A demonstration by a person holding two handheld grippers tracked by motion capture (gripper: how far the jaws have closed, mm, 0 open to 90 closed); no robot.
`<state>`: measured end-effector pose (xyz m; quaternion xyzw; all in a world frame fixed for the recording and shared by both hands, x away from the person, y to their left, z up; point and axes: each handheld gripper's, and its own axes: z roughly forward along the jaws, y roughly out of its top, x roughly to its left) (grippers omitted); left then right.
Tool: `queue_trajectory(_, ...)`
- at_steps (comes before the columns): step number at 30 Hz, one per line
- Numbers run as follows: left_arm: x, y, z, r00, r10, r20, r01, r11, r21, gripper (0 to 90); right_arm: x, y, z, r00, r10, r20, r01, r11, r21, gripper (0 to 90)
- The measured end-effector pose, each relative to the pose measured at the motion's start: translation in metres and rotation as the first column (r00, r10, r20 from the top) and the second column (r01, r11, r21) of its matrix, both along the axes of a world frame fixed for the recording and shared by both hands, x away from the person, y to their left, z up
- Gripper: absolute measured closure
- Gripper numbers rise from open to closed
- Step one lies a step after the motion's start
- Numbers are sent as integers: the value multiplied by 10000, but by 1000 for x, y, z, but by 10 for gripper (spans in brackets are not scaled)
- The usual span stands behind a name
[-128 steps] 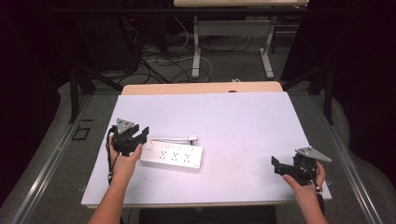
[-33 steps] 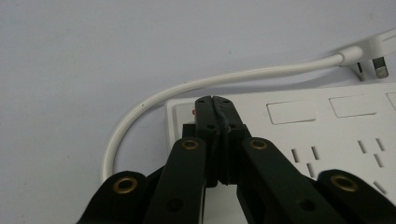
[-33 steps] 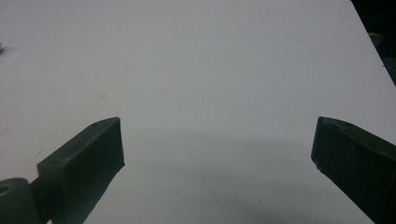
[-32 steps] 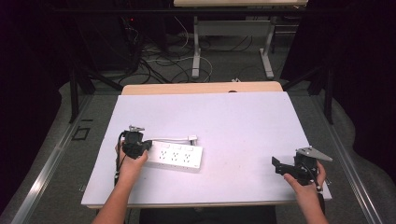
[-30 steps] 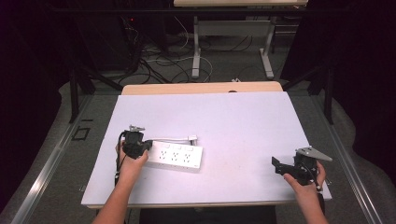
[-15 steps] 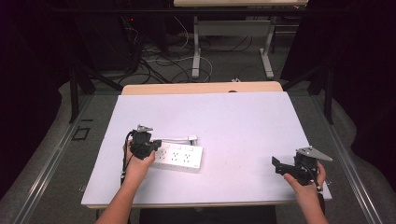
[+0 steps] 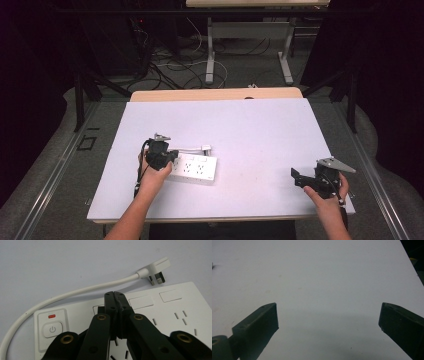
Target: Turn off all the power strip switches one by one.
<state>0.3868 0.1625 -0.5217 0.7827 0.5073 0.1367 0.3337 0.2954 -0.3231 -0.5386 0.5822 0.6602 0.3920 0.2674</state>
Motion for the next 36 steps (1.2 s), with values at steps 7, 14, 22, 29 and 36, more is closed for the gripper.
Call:
queue_trajectory(7,7,-3,1,9995,77,-320,-85,9997,-236,900,1,0,0,10000,-50,-4,50,10000,-18,18)
queue_trajectory(14,12,-7,-1,9990,133,-426,-145,9995,-298,900,1,1,0,10000,-57,-34,58,10000,34,18)
queue_trajectory(22,12,-13,-3,9986,28,-532,-31,10000,-63,900,1,0,0,10000,-9,-32,9,10000,-18,18)
queue_trajectory(29,11,-12,-4,9984,58,-558,-63,9999,-79,900,1,-1,-1,10000,22,83,-22,10000,0,18)
queue_trajectory(36,12,-11,-4,9985,-7,-550,5,10000,-28,900,0,0,0,10000,-34,-37,34,10000,-16,18)
